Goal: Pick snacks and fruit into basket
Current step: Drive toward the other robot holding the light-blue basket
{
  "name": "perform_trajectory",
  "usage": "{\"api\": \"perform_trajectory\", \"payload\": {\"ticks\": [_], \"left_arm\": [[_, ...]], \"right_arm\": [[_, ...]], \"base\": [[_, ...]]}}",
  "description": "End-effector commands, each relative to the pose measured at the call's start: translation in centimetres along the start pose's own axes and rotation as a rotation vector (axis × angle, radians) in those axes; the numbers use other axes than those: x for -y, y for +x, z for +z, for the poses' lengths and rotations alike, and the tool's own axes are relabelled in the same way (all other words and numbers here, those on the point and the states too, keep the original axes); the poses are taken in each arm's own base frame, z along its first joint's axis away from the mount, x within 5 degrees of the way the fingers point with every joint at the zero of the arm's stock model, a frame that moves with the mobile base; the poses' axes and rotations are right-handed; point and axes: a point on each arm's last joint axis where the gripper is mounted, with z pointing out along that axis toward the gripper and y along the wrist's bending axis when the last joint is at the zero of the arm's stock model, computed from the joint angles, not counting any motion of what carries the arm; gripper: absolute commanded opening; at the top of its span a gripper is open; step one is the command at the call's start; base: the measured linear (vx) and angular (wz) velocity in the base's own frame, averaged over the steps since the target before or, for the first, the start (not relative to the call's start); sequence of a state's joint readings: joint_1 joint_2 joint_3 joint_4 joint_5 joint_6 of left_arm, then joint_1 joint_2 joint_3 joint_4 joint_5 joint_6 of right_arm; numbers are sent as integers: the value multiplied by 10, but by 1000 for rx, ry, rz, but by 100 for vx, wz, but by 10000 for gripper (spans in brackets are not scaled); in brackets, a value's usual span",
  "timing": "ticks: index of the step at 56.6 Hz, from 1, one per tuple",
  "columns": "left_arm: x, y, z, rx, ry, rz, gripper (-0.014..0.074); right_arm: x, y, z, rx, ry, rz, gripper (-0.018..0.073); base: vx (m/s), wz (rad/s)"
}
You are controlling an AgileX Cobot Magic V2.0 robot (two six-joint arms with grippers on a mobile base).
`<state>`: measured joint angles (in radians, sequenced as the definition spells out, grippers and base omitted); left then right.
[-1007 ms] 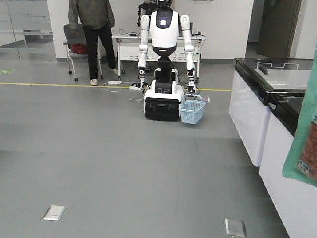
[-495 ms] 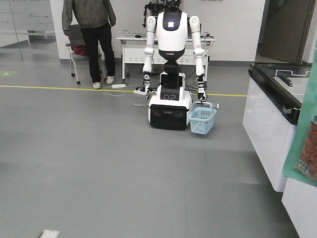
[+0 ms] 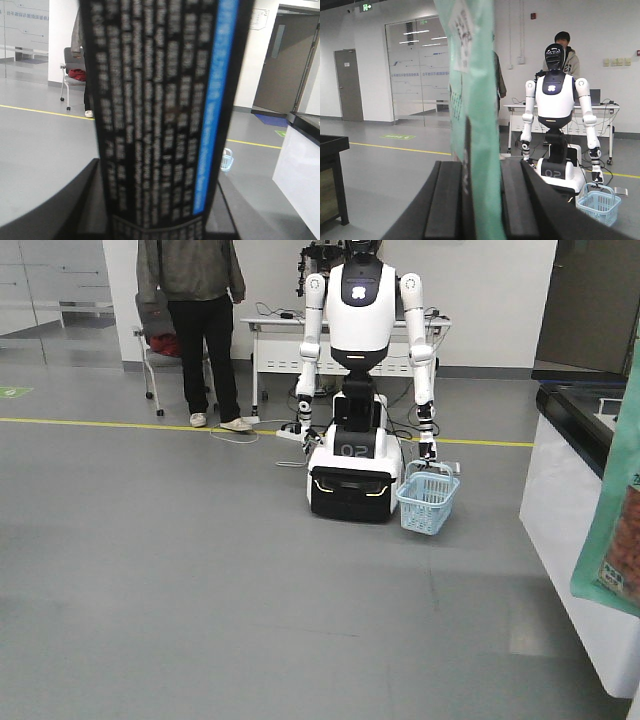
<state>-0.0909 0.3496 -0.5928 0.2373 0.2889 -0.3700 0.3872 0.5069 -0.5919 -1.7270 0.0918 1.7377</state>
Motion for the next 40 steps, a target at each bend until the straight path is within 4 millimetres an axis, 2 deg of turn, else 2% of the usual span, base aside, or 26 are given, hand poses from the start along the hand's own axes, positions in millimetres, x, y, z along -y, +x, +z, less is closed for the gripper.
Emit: {"api": "perform_trajectory", "payload": {"ticks": [1, 40], "left_arm": [[5, -19, -1, 118, 38, 2, 3], [5, -19, -1, 117, 38, 2, 3]], "right_arm": [[2, -13, 0, 42, 27, -68, -9], [2, -12, 1, 38, 22, -69, -9]], "base": [[52, 2], [53, -8]]}}
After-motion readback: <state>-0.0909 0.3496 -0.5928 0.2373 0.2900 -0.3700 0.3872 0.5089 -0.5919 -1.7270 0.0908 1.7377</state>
